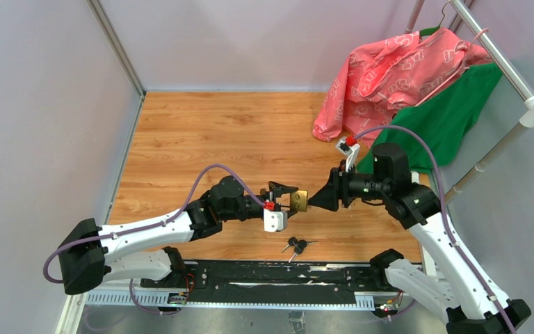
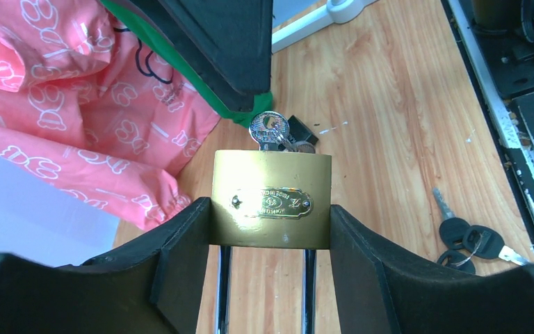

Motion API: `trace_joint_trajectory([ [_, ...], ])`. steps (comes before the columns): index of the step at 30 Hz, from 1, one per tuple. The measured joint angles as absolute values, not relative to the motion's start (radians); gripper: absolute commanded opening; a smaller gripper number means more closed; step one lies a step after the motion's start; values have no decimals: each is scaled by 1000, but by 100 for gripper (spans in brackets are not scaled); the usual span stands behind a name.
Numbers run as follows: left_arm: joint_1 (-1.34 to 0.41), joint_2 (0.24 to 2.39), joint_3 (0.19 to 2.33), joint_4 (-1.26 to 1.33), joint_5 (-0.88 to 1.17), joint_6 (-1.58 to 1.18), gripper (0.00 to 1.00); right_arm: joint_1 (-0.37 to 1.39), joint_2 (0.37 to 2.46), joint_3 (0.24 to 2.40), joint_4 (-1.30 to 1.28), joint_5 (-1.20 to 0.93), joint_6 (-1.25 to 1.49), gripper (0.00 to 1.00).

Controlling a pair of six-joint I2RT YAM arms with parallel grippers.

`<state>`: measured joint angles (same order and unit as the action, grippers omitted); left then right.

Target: Unlock with the key

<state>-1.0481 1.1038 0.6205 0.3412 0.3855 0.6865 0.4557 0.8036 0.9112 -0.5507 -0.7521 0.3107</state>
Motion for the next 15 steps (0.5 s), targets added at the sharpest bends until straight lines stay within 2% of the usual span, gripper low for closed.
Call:
trace_joint_trajectory([
  [8, -1048, 1103, 620, 340, 371, 709, 0, 456, 817, 934, -591, -764, 263, 48],
  [15, -1048, 1092, 620, 341, 373, 711, 0, 456, 841, 934, -599, -768, 253, 33],
])
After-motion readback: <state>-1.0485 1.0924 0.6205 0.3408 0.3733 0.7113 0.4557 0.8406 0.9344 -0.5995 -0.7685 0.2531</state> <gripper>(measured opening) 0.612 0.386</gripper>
